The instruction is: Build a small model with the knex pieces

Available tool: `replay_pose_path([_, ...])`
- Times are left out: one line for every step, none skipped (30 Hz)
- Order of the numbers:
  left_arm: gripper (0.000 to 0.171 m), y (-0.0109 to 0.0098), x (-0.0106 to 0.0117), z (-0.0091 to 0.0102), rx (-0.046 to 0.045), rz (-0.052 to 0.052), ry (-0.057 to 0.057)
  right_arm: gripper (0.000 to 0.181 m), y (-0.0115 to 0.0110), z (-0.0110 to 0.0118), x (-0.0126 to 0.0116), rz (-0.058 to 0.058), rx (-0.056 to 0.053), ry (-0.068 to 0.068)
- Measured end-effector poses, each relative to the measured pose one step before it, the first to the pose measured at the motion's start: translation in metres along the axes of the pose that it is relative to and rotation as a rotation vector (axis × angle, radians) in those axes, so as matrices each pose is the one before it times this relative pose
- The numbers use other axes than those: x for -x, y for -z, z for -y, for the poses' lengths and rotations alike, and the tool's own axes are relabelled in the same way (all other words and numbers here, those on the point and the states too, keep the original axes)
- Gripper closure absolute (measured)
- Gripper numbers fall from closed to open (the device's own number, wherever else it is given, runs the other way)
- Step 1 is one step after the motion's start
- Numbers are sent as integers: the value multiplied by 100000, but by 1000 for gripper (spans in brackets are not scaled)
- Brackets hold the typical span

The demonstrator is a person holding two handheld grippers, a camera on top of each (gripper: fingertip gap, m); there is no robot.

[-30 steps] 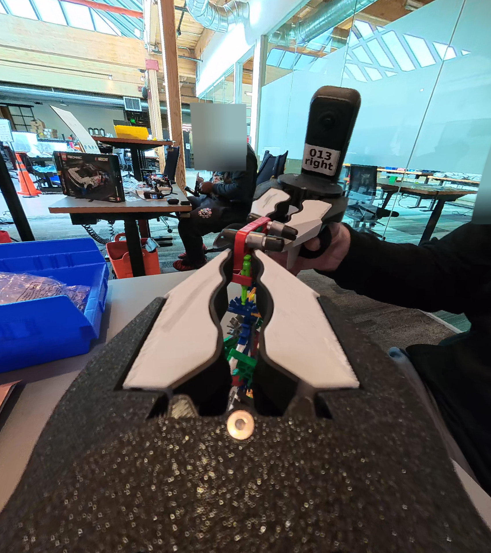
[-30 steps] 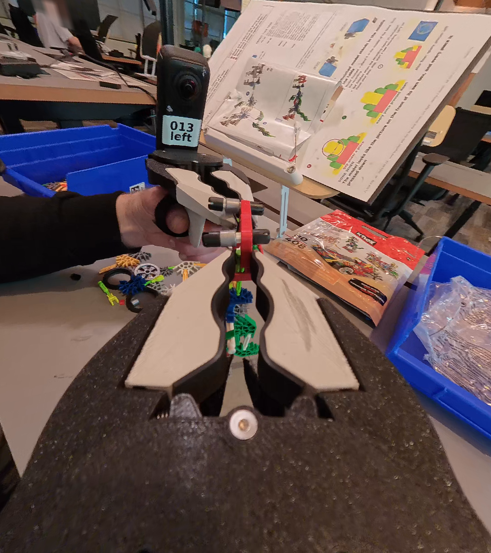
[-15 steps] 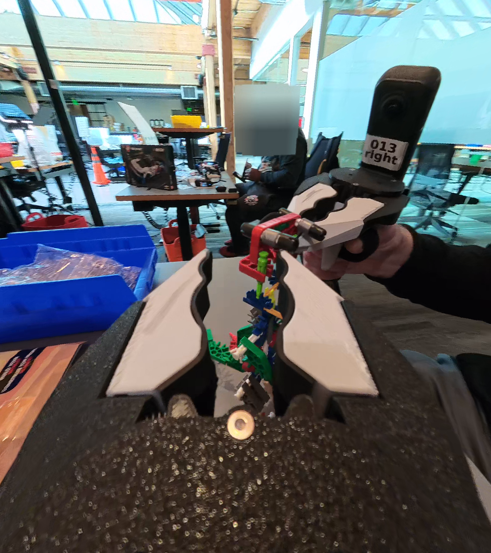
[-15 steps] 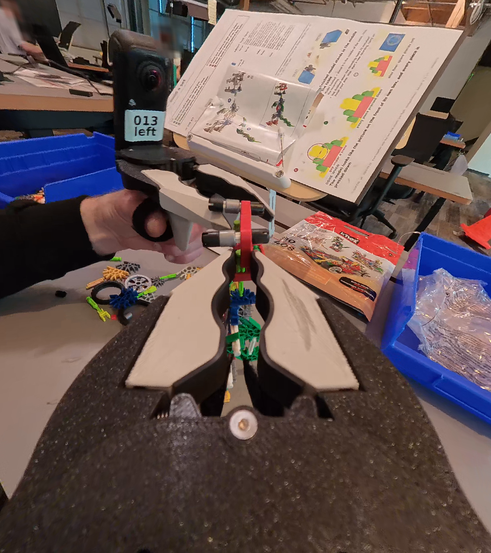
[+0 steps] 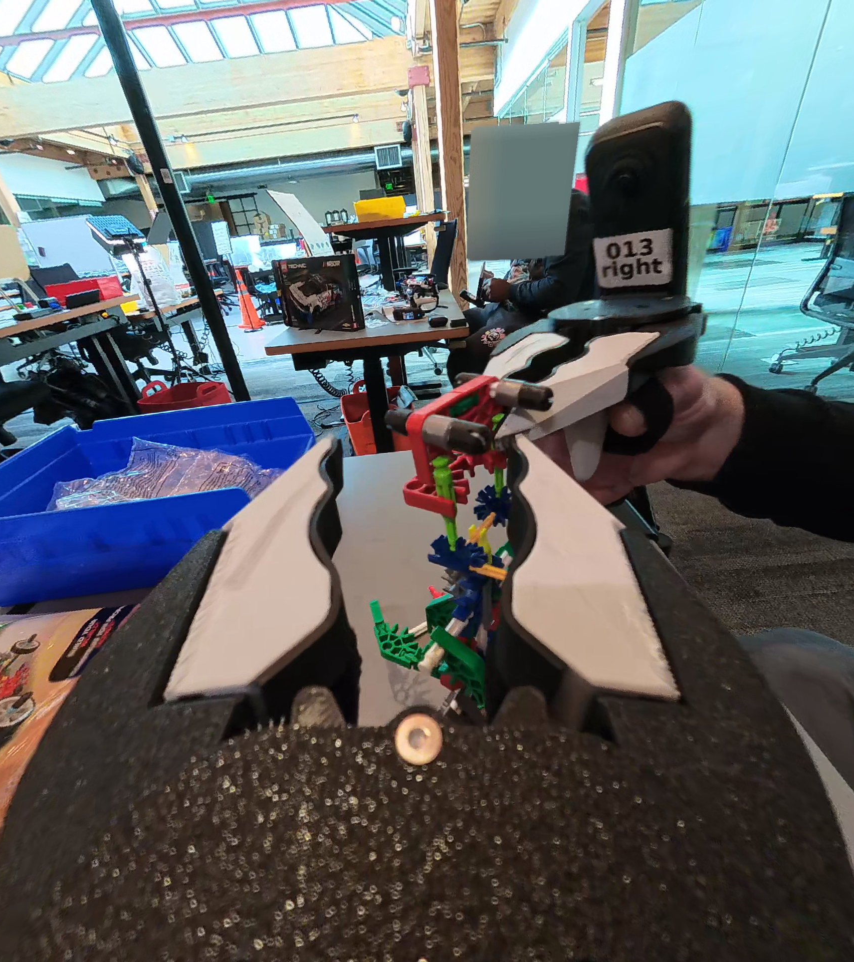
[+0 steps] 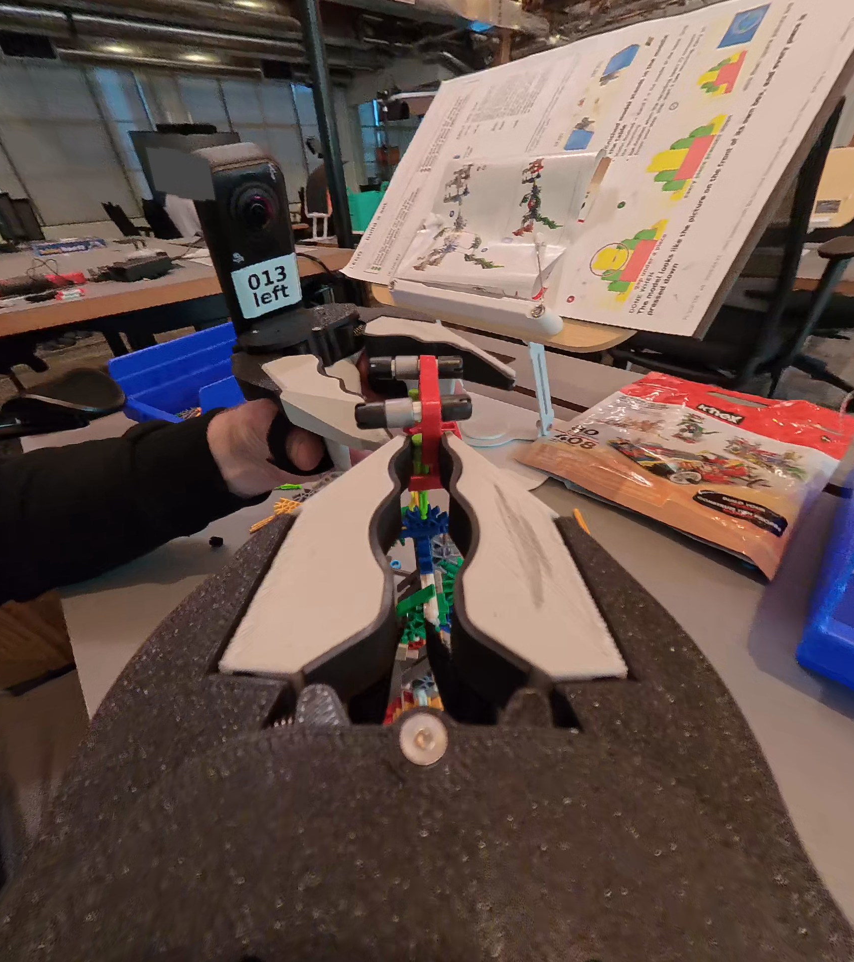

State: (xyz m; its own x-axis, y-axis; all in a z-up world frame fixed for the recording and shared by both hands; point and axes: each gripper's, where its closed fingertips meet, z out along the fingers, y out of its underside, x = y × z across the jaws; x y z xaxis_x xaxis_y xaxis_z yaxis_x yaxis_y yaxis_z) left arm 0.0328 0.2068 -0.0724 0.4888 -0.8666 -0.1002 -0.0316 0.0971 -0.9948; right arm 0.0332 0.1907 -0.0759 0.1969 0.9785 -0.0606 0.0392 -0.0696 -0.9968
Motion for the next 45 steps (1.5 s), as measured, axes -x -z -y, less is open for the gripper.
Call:
replay_pose_path([112,-24,-96,40,-592,-681,409,174,18,46,46,1066,-467,731])
replay_pose_path([113,3,-33,3,-472,-407,175,173,4,6,10,854,-167,490])
replay_pose_path([113,0,-33,-29,-151,-240,-6,173,-2,13,27,870,-353,-43])
replay_pose_path([113,6,-25,37,-281,-269,342,174,25,2,72,1267,-635,-190])
replay_pose_path([112,-10,-37,-1,-6,-278,230,174,31,-11,41,1273,-727,-631])
replay_pose_path([112,-37,-48,-19,18,-71,-262,173,35,-15,33,1274,-672,-788])
replay_pose_path([113,-29,-101,44,-301,-447,160,173,50,21,22,1105,-872,-288])
replay_pose_path([115,-69,-99,-27,28,-502,486,173,34,-4,-35,693,-674,-525])
replay_pose_path([116,-55,-37,-16,-103,-87,108,173,32,6,5,796,-597,-707])
replay_pose_path([116,-18,-81,30,-335,-372,-52,173,56,16,26,1020,-732,-468])
replay_pose_path([119,-39,-100,-8,-2,-415,132,173,40,-12,-55,305,-382,-803])
replay_pose_path([120,-61,-77,0,-126,-259,-152,173,17,8,16,148,-324,-183])
replay_pose_path([120,-15,-51,21,-220,-241,240,173,38,19,-22,-341,-89,300])
replay_pose_path([123,4,-83,-8,-84,-581,63,173,24,14,-23,-408,32,-204])
replay_pose_path([125,-5,-68,4,-148,-289,-72,173,0,-10,-57,-676,137,-509])
replay_pose_path([128,-5,-67,-5,-16,-290,-150,173,7,-16,-73,-988,133,87])
replay_pose_path([129,-10,-44,-24,116,-134,-94,173,27,18,6,-661,-164,828])
replay_pose_path([132,25,-89,24,-79,-583,-140,173,29,-17,-2,-721,86,1136])
replay_pose_path([135,8,-169,33,-123,-956,-307,173,49,3,-2,-804,207,2147])
replay_pose_path([135,-29,-117,-13,250,-561,-38,173,50,-3,31,-476,504,2228])
replay_pose_path([136,-2,-91,7,138,-284,-249,173,43,25,57,124,504,1336])
replay_pose_path([135,1,-3,37,53,200,-131,173,29,26,44,250,374,1180])
replay_pose_path([134,2,21,25,63,427,-45,173,36,15,57,317,172,1217])
replay_pose_path([132,7,55,-1,392,659,-157,173,3,-13,6,269,377,72])
replay_pose_path([132,22,-8,-11,418,261,-447,173,14,6,19,312,245,-73])
replay_pose_path([132,38,-37,12,330,35,-469,173,9,5,86,537,-110,529])
replay_pose_path([132,50,-23,17,370,218,-232,173,9,5,8,226,-255,1])
replay_pose_path([134,104,133,36,156,1131,-336,173,26,-11,-6,376,-284,-818])
replay_pose_path([137,195,165,106,-399,809,-27,173,60,2,20,539,-444,-378])
replay_pose_path([138,261,101,141,-781,-140,473,173,64,-11,33,420,-488,60])
replay_pose_path([140,218,101,63,-240,-303,509,173,46,-4,-27,175,-393,-248])
replay_pose_path([145,144,-64,16,-132,-1402,796,173,34,13,5,557,-365,-487])
replay_pose_path([147,61,-321,-79,522,-3055,1614,173,21,-6,51,712,-234,203])
replay_pose_path([146,11,6,-17,32,-606,1241,173,5,9,77,628,-139,845])
replay_pose_path([147,9,-43,-25,76,-548,470,174,-3,5,-1,153,248,349])
replay_pose_path([150,-6,-150,3,-82,-887,35,174,-22,13,56,466,401,340])
replay_pose_path([152,-60,-209,-85,486,-959,-135,173,-13,9,66,361,435,962])
replay_pose_path([157,-72,-137,-128,736,-431,-579,173,-18,0,29,82,510,940])
replay_pose_path([161,-36,-86,-16,5,-236,-243,174,-1,-10,82,573,506,560])
replay_pose_path([162,9,-26,53,-408,-383,583,173,-14,-31,38,326,650,139])
replay_pose_path([162,3,47,-7,-285,-111,574,173,-23,-5,-52,-396,623,417])
replay_pose_path([162,0,42,-3,-367,-15,384,173,-6,2,-63,-825,601,1117])
replay_pose_path([163,-3,11,2,-321,-136,411,173,-12,-3,-60,-1051,596,1060])
replay_pose_path([163,2,54,-3,-80,-20,446,172,20,40,-64,-1172,294,956])
replay_pose_path([163,16,29,-6,-45,-62,332,172,64,81,-66,-1317,-133,1031])
